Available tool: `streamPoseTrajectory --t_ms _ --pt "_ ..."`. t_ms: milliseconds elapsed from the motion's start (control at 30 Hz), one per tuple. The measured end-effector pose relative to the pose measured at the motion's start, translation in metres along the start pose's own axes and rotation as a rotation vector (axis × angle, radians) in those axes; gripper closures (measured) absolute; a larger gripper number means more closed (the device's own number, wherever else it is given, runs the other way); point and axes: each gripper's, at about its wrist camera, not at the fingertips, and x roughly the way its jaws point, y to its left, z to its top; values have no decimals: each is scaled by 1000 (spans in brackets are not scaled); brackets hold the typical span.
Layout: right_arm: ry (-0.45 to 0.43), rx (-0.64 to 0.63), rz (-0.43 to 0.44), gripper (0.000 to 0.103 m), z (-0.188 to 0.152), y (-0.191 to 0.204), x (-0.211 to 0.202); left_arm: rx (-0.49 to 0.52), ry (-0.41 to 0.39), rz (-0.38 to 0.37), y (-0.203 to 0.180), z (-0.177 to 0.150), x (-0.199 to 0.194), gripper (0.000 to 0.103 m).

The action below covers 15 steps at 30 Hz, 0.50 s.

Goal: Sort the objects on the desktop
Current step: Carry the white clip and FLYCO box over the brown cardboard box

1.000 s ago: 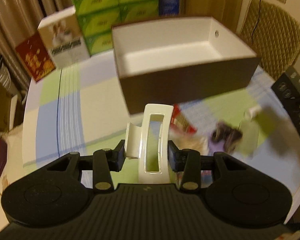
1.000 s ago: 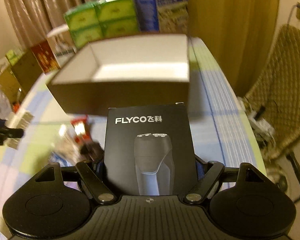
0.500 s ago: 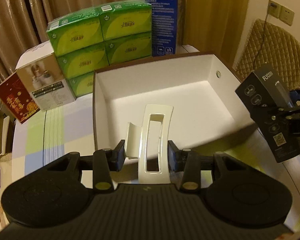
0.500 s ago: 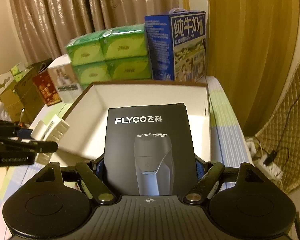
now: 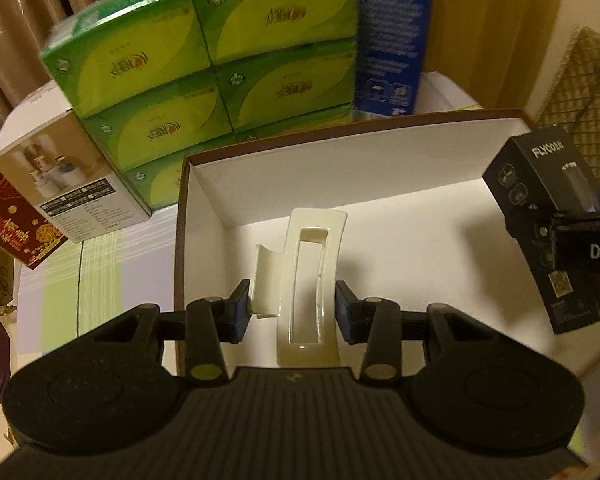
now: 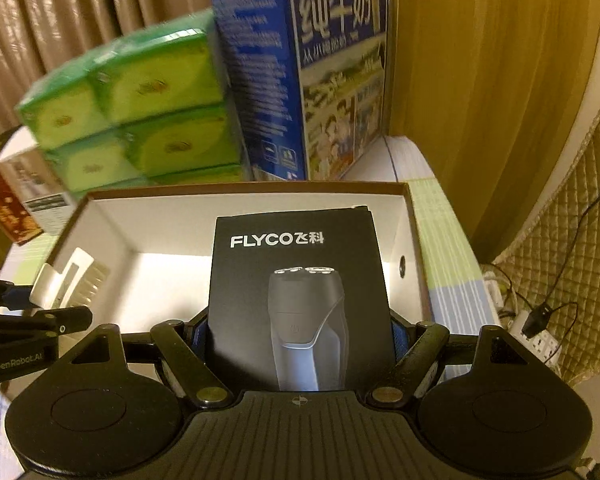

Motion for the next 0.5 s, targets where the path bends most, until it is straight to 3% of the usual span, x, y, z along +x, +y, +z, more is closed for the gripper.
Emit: streamPoseTrajectory --t_ms 167,500 --pt "44 -26 -38 26 9 -1 33 -25 67 8 5 12 39 65" --pt "60 -93 -69 26 13 1 64 3 99 30 2 26 78 65"
